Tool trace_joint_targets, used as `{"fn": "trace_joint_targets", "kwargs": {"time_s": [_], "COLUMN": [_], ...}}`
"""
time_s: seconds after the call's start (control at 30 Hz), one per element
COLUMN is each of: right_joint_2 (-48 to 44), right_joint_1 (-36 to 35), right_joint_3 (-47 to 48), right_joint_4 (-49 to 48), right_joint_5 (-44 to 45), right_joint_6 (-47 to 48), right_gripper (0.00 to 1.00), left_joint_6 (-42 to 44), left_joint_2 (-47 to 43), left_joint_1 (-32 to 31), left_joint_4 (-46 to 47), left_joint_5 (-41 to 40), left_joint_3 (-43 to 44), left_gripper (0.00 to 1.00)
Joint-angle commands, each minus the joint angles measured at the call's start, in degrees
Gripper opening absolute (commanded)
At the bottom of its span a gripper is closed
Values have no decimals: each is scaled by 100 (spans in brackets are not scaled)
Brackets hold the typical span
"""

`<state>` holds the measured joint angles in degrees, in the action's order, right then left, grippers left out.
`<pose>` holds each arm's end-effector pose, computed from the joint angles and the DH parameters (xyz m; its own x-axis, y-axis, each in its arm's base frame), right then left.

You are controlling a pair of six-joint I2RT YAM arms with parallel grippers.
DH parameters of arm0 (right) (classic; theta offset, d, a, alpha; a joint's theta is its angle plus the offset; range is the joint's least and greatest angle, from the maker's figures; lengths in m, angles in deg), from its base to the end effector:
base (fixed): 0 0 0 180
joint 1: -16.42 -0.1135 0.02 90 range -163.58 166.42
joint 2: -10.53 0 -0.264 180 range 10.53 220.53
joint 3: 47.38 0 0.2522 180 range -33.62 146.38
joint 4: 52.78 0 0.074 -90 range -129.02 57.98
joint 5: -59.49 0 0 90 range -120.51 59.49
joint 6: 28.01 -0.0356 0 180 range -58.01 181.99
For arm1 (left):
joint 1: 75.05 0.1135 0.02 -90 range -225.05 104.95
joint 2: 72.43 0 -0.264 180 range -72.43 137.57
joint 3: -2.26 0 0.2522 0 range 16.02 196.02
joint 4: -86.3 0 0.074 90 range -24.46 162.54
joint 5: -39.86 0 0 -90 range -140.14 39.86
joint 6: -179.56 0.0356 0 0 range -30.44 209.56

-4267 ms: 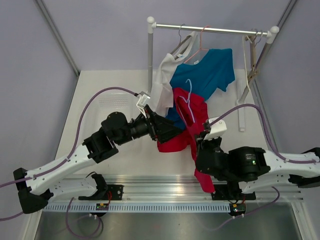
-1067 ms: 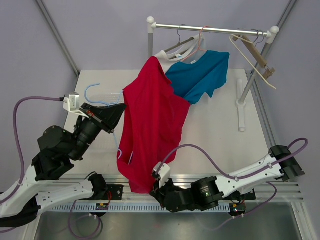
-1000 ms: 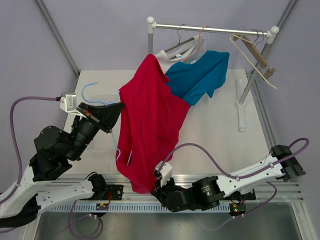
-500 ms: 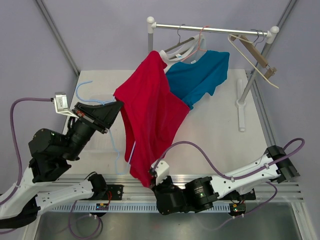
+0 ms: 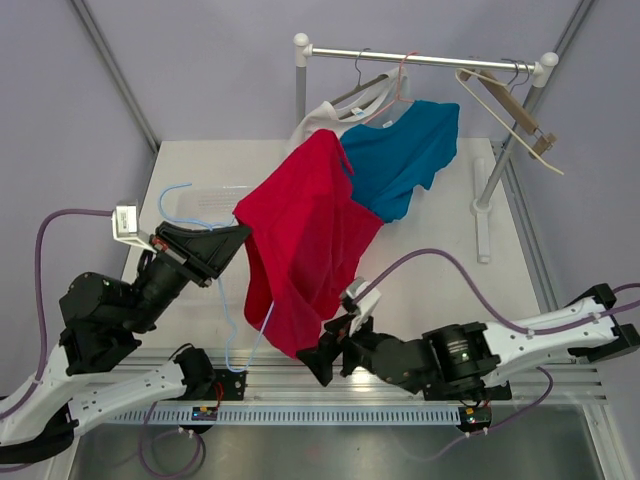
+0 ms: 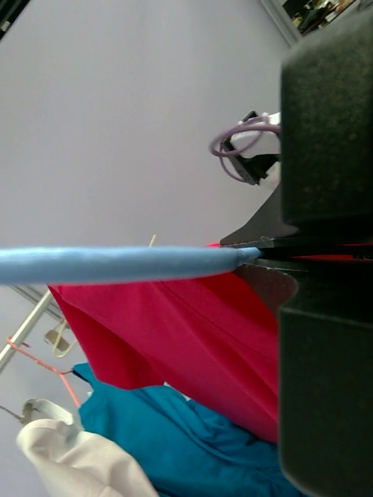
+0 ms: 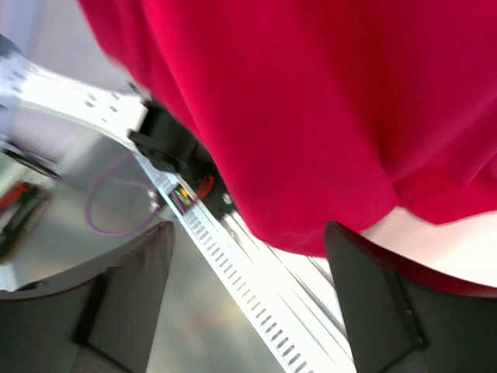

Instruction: Remove the t-shirt from the hanger

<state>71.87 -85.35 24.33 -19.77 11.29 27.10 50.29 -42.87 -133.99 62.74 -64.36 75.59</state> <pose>-0.0246 0.2342 0.3519 -0.4248 -0.0516 -0.9038 -0.7465 0.5848 0.3175 0.0458 -0.0591 0.4557 -0.3123 -0.6707 -0.6728 0.6636 0.3527 -0.6597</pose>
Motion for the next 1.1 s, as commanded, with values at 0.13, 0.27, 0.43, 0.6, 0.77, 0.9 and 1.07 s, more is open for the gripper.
{"fn": "trace_joint_targets", "kwargs": {"time_s": [0.13, 0.27, 0.43, 0.6, 0.77, 0.9, 1.07], "right_joint_2": [-641, -597, -202, -61, -219, -228, 369], "right_joint_1": [393, 940, 1169, 1186, 1178, 766, -148], "right_joint_3": [5, 31, 348, 533, 612, 831, 1815], "right_joint_4": [-148, -887, -1247, -1380, -783, 34, 818], "right_joint_5": [541, -188, -401, -628, -1200, -817, 99], "right_joint_6": [973, 1555, 2039, 2057, 1224, 581, 764], "right_gripper": [100, 99, 100, 98, 95, 95, 89], "left_joint_6": [-336, -494, -556, -547, -442, -222, -90], "left_joint_2": [-144, -187, -223, -249, -293, -188, 199], "left_joint_1": [5, 5, 5, 5, 5, 5, 5], "left_joint_4": [13, 13, -83, -206, -277, -259, -13], "left_joint_5": [770, 1078, 1351, 1343, 974, 324, -309], "left_joint_3": [-200, -227, -95, -86, -174, -244, -288], "left_gripper": [0, 0, 0, 0, 0, 0, 0]}}
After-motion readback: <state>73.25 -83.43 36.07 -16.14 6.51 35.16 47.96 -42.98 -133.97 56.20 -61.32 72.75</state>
